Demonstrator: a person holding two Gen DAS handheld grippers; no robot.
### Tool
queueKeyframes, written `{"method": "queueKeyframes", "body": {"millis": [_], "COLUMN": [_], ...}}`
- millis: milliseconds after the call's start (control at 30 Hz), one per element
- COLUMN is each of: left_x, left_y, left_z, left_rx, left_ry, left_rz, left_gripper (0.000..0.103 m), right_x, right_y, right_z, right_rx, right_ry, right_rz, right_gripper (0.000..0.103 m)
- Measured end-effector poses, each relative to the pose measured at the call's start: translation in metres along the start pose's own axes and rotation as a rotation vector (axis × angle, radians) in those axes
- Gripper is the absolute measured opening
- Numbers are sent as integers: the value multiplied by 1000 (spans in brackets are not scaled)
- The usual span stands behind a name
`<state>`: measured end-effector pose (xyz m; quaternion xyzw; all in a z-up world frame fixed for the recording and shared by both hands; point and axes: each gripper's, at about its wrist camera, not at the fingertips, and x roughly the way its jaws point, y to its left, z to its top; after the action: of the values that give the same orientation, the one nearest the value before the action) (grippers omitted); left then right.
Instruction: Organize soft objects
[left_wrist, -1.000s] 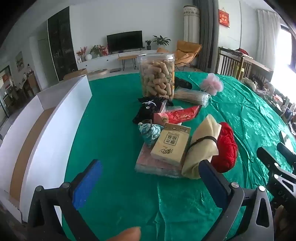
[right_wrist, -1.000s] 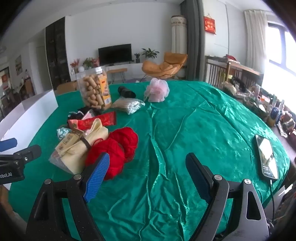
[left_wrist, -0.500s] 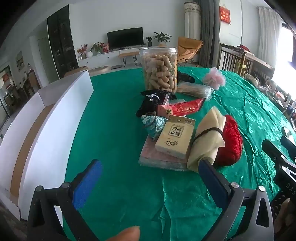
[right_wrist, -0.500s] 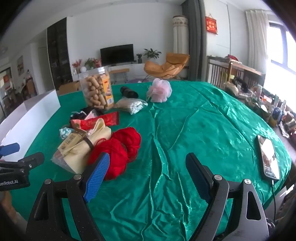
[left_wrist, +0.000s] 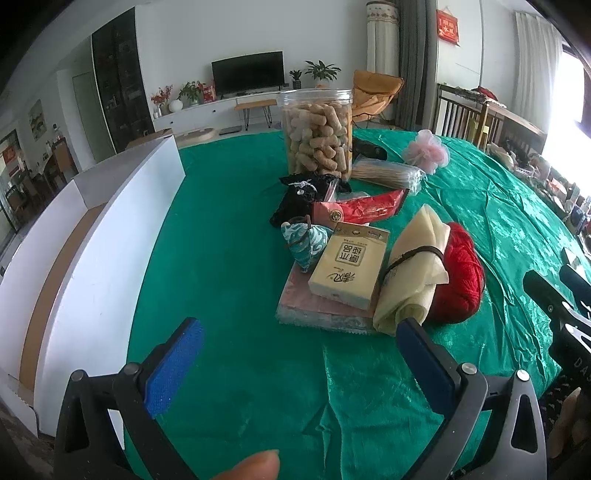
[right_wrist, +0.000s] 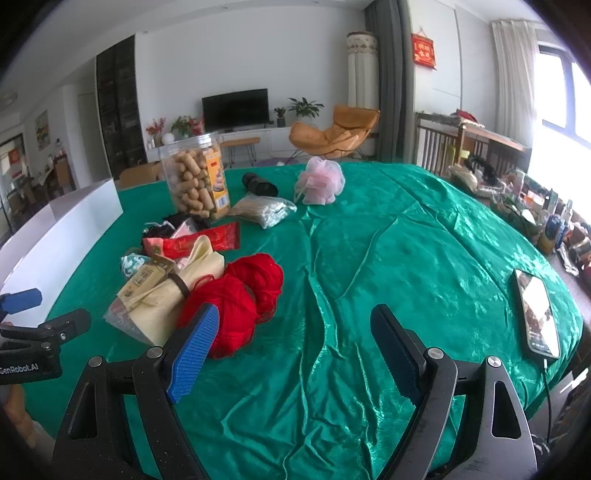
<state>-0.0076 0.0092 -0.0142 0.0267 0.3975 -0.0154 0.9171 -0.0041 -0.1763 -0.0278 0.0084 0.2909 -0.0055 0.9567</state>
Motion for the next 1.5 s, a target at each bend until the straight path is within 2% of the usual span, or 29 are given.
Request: {"method": "queueKeyframes", "body": {"millis": [1500], "left_x": [11], "left_y": [9], "left_z": [-8], "left_rx": [3], "left_ry": [29], "left_rz": [-16], "left_gripper": [103], "right_x": [4], "right_y": [-4], "right_z": [-4], "right_rx": [27], "right_ry": [27], "right_rz": [19], "right_gripper": [86]}}
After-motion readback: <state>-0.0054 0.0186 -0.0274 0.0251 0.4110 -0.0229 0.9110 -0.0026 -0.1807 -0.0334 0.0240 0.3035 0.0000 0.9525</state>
